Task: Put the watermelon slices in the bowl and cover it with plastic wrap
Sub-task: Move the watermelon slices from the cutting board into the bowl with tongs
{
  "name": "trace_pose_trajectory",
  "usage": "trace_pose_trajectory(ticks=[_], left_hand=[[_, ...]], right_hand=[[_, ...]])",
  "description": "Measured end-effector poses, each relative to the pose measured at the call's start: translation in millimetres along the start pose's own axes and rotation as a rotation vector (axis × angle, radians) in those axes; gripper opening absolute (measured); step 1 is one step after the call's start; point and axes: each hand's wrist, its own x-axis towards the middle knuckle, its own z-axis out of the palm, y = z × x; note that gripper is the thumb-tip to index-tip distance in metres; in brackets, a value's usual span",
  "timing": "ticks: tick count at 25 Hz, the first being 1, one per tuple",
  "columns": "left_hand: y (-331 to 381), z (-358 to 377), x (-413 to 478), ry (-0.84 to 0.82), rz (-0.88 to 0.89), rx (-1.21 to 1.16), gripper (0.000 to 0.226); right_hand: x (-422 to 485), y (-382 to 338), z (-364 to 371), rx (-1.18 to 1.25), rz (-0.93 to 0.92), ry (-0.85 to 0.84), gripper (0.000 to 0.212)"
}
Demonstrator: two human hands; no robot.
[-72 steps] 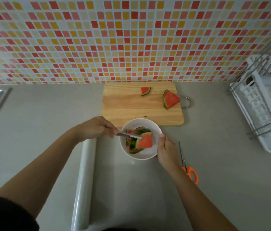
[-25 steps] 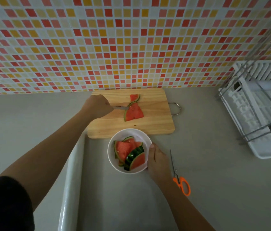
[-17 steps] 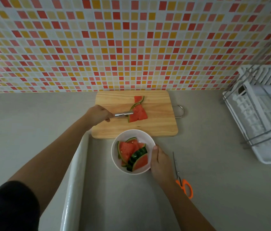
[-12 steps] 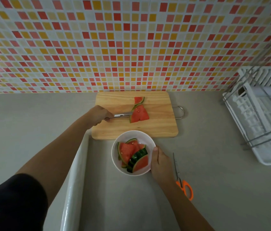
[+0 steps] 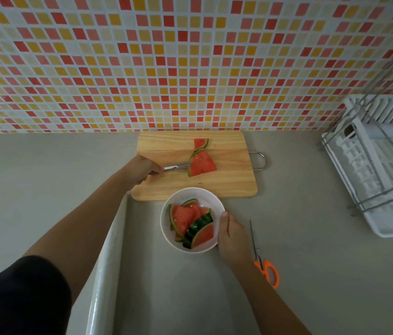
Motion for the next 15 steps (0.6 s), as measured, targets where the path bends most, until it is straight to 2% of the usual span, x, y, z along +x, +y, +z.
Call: trace_pose_trajectory(ticks=[3, 7, 15], left_hand=[[-7, 0, 3, 0.014, -0.089, -0.059, 0.019], [-9, 2, 0, 0.027, -0.094, -0.079, 0.015], [-17, -42, -55, -0.147, 0.156, -0.006, 0.024]], right_hand=[[-1, -2, -1, 0.007, -0.009, 0.004, 0.039], [-1, -2, -2, 0.001, -0.001, -0.001, 0.039], [1, -4, -4, -0.019, 0.032, -0.041, 0.036]])
